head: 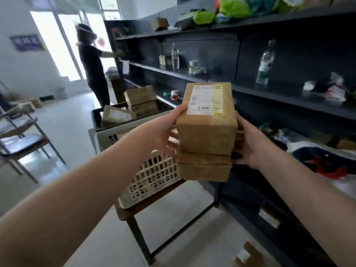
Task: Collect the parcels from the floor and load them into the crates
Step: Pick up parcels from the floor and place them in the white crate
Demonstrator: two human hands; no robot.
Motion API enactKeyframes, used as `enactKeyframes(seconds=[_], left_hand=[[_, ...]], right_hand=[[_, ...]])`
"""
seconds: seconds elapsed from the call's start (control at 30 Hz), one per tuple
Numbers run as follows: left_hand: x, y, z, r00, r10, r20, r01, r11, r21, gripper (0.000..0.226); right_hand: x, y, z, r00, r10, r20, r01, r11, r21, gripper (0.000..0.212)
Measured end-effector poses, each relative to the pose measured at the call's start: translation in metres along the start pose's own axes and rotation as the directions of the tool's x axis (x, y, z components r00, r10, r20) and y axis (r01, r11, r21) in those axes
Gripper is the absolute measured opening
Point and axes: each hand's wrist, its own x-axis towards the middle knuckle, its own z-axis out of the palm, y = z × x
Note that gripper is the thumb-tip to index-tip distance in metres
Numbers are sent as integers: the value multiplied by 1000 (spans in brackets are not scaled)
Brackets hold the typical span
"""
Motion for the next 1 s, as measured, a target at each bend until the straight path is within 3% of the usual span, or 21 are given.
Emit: enactKeyframes(seconds=[0.2,0.33,0.5,0.6,0.77,0.87,1.0], left_hand=[[-10,14,-118,997,25,-69,-21,998,63,84],[9,17,-198,996,-9,-87,14,998,54,69],[42,22,-266,994,-7,-108,9,1000,14,62],[64,24,-285,995,-19,-100,15,999,-50,57],[121,33,-300,992,14,-123,-31,990,-137,68],[160,25,-298,987,-37,-157,14,989,-146,59],[194,12,-293,978,-49,-205,37,997,-62,72]], right_hand=[[26,-5,113,997,-18,82,19,1000,-11,68],[49,0,192,996,-7,91,5,1000,20,52],[87,3,263,997,20,68,-22,999,24,58],[110,-3,284,997,25,68,-24,999,-25,66],[167,-22,295,997,-32,64,39,993,-113,59],[200,-7,297,996,73,57,-63,984,-164,54],[227,7,300,990,132,38,-121,970,-212,58]])
